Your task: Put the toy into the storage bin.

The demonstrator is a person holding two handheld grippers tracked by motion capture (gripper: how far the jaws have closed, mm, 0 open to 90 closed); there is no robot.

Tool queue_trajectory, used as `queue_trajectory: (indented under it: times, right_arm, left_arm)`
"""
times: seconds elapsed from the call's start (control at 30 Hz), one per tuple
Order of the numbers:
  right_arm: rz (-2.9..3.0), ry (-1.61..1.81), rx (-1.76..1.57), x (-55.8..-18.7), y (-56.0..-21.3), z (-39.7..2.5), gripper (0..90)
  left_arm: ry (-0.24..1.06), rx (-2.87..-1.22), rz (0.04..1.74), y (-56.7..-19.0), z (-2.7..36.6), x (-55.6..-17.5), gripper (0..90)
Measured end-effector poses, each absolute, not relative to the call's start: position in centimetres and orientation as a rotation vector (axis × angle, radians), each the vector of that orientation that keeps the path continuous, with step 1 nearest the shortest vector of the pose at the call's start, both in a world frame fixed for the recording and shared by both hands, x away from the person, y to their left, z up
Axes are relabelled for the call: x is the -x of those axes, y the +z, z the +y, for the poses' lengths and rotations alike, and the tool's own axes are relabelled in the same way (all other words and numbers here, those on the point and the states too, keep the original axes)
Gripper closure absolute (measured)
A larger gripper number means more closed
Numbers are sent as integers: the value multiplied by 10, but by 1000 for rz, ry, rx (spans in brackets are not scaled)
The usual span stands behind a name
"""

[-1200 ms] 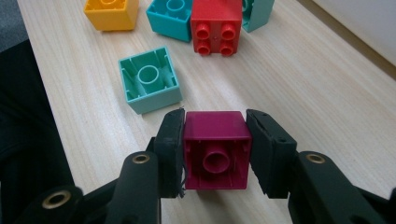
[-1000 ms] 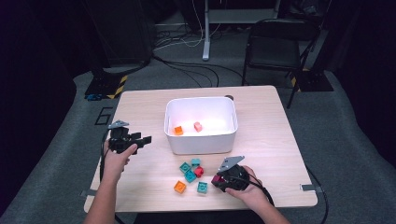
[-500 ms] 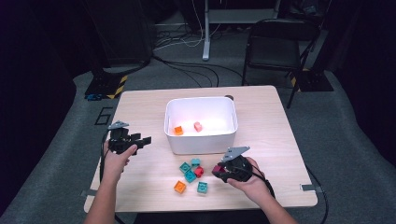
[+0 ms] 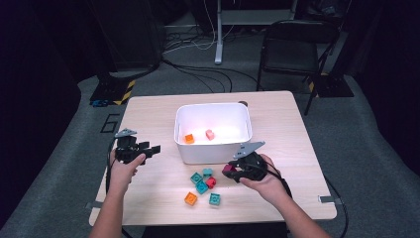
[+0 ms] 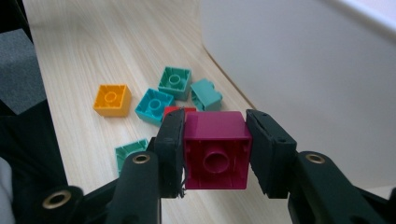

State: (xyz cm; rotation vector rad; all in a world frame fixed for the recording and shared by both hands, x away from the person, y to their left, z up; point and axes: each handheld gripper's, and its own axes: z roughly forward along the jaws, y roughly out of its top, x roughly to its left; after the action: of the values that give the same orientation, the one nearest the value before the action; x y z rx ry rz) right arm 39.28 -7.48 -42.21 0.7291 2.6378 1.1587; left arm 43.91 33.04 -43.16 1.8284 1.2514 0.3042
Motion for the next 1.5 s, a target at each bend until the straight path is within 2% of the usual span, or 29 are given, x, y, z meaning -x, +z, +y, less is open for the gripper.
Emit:
queue_trajectory:
  times: [0.93,1.5]
  right_arm:
    - [2621,1222,-654,-431,-335,-59,584]
    - [2591,1180,-686,-476,-330,-38,584]
  left_arm:
    - [304,-1831,1250,-432,331,-440,369]
    - [303,-1822,1254,-432,332,-440,369]
